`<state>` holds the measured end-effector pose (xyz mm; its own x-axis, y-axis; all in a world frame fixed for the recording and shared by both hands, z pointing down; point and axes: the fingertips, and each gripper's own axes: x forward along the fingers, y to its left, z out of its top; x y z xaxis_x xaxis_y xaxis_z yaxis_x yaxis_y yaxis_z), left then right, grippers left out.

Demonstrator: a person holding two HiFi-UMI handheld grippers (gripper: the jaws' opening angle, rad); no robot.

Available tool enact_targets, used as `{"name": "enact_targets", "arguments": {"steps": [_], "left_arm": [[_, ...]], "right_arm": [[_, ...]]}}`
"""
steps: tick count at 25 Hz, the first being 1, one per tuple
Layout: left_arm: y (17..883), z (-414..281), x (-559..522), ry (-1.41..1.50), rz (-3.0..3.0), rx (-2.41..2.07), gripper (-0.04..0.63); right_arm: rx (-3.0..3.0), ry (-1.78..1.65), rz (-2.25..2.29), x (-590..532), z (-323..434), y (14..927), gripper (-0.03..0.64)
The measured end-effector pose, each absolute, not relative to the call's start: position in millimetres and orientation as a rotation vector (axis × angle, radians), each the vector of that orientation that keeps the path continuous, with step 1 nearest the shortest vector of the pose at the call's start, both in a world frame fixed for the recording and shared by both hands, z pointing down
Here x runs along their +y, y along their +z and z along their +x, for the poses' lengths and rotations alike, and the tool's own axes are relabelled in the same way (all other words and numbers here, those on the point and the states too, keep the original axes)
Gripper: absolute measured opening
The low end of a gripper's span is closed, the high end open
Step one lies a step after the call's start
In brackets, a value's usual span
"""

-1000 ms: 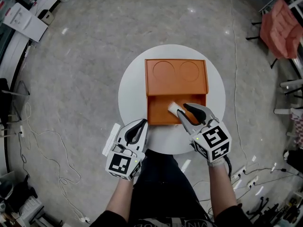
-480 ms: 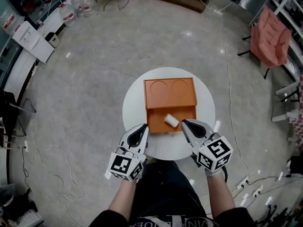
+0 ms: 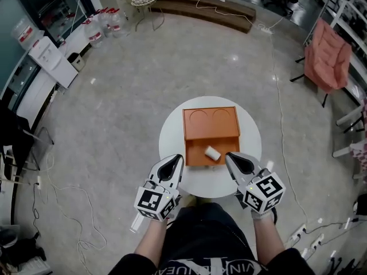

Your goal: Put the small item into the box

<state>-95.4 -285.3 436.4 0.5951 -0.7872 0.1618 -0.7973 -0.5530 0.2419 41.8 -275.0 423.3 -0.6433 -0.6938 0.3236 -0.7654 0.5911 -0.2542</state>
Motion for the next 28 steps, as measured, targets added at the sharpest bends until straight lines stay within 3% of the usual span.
{"name": "enact_targets", "arguments": {"steps": [28], "left_arm": [[342,-105,-310,-0.046,2.617,-1.410,0.014]], "right_arm": [[-2.736,0.436,1.191,-283,53,342,0.006]]}}
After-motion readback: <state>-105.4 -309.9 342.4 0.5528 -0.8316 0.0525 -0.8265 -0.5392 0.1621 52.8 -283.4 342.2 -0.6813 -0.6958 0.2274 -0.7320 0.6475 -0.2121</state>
